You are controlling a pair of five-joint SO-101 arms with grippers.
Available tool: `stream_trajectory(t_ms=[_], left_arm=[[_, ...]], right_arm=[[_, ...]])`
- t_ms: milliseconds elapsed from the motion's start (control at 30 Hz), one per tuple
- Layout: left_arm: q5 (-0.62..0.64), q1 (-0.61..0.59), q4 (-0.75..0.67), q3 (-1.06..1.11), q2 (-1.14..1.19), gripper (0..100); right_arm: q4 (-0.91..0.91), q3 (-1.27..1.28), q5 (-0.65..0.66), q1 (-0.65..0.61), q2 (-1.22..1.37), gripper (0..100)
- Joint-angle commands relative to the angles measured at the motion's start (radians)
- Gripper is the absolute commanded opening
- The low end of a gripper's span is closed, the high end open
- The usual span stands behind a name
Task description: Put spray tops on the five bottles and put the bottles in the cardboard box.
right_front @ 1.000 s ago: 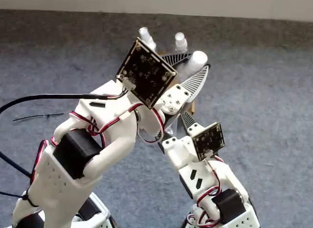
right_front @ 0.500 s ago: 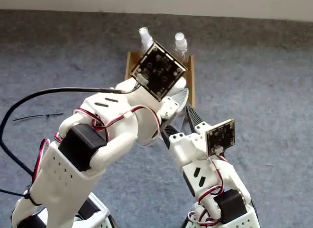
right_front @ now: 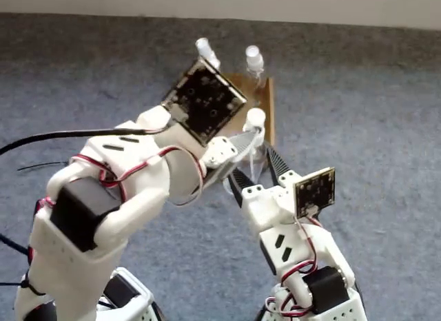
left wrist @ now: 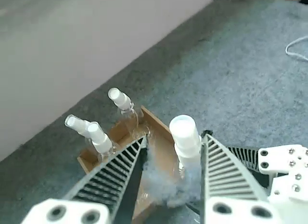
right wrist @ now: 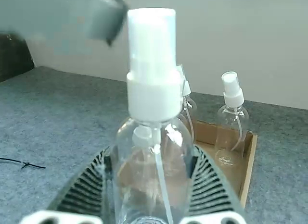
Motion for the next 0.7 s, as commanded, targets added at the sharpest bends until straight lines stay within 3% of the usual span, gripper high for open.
stream_trajectory(t_ms=[0,667], left_arm=[[-0.026,-0.008,-0.006,-0.09,0.007,17],[-0.055,-0.01,-0.201,0.065,0.01,17]], right_arm=[[-0.022,-0.008,-0.003,0.013,-0.001,0.4],[-0.021,-0.008,-0.003,0.013,0.001,0.4]])
